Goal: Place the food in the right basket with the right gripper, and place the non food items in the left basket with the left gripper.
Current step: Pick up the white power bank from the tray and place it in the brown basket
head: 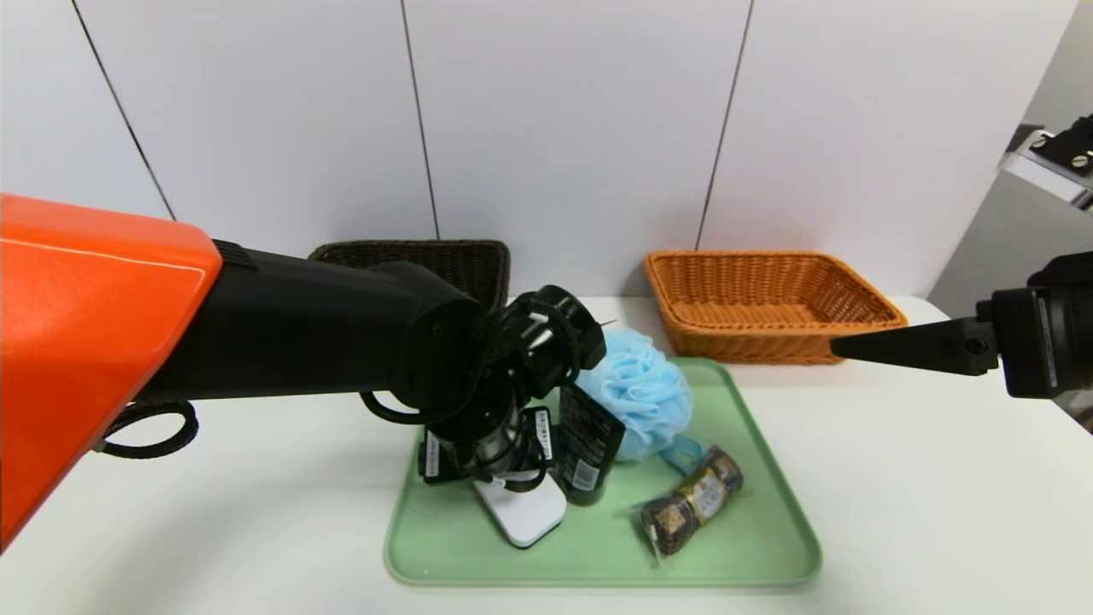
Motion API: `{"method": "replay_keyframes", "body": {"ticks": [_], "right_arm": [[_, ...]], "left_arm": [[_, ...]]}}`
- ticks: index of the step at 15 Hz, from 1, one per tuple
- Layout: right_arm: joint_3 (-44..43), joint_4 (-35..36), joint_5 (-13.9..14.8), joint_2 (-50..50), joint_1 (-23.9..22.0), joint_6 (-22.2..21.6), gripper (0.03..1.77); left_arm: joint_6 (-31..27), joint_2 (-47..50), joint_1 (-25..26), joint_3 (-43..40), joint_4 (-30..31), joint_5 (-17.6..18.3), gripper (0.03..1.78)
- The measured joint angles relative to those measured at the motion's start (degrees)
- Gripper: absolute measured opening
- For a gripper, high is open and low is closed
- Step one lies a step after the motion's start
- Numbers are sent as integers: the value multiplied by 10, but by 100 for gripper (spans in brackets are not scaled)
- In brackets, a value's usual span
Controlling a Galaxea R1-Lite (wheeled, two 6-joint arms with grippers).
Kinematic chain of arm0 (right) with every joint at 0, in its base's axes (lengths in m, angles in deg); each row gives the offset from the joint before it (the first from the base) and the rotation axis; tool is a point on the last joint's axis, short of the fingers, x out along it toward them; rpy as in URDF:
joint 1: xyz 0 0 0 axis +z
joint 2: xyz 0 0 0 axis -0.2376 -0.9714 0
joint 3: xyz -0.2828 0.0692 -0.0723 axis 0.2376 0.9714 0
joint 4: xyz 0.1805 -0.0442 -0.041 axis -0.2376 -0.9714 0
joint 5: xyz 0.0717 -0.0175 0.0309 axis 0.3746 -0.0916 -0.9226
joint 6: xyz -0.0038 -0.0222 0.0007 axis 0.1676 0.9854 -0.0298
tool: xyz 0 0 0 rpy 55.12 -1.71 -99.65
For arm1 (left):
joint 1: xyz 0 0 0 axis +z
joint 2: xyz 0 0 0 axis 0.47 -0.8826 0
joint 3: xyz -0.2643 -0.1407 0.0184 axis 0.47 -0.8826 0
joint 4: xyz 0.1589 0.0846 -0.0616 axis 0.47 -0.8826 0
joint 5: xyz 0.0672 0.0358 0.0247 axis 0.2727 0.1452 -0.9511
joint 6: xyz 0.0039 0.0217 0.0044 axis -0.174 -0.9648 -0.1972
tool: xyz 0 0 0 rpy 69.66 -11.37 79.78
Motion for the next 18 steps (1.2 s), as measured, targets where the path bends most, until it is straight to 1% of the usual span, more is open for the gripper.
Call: {"method": "replay_keyframes", "body": {"ticks": [4, 18], "right_arm": [[7, 7, 0, 0, 0, 0, 170], [6, 8, -5, 1, 0, 0, 170]], "left_arm": [[9, -3, 0, 0, 0, 0, 169], [12, -7, -1, -6, 0, 4, 169]]}}
